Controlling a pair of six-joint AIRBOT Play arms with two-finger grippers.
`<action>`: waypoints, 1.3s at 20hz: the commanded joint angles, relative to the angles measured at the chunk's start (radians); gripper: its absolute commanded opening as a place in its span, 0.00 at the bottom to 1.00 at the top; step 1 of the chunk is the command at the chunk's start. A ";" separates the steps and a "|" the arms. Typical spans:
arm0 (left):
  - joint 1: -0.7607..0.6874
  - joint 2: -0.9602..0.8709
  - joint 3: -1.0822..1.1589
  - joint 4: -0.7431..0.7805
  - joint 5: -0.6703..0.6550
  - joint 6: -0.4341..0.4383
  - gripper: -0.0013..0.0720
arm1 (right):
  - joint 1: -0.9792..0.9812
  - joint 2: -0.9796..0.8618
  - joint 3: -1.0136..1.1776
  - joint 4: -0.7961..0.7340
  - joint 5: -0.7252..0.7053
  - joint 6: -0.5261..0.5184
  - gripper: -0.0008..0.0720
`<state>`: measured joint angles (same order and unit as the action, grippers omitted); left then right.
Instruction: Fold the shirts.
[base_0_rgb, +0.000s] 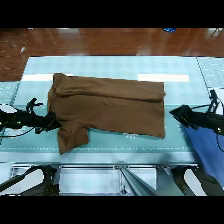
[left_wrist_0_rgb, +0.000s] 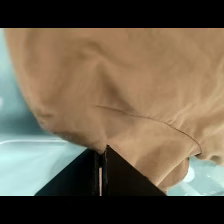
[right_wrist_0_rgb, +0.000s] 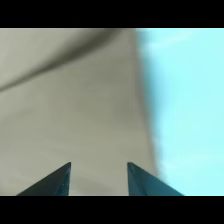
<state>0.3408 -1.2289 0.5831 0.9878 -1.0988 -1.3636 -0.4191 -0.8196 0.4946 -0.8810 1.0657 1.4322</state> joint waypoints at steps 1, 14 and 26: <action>-0.021 -0.001 0.016 -0.002 -0.020 0.008 0.05 | -0.089 0.001 -0.046 -0.262 0.158 0.100 0.58; -0.022 0.000 0.016 -0.018 -0.035 0.006 0.05 | 0.127 -0.180 -0.196 0.105 -0.148 0.030 0.58; -0.022 -0.068 0.417 -0.158 -0.058 0.031 0.05 | 0.214 -0.306 0.222 0.137 -0.097 -0.110 0.04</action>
<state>0.3351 -1.2526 0.8619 0.8822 -1.1656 -1.3376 -0.2092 -1.0821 0.5976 -0.7376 0.9630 1.3296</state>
